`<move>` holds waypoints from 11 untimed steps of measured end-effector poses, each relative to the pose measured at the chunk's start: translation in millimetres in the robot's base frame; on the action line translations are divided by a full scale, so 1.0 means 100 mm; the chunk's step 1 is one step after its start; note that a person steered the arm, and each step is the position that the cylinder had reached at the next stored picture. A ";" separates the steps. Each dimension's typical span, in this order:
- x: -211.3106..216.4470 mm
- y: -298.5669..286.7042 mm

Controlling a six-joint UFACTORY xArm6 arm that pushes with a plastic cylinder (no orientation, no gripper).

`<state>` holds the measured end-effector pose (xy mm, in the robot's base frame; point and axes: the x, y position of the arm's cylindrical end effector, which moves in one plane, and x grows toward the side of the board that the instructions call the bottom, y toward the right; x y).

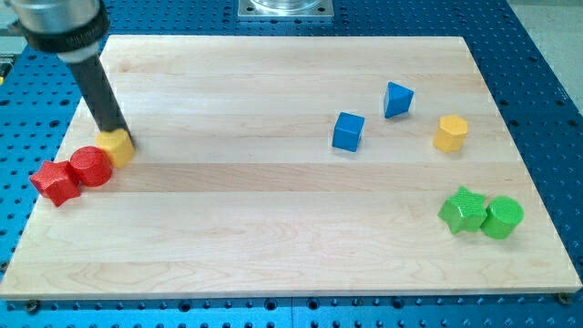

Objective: Push the red circle in between the red star and yellow heart

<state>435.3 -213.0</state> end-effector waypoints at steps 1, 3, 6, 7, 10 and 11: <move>0.19 0.09; 0.28 0.22; 0.17 -0.46; 0.22 -0.19; 0.21 1.82; 0.29 3.16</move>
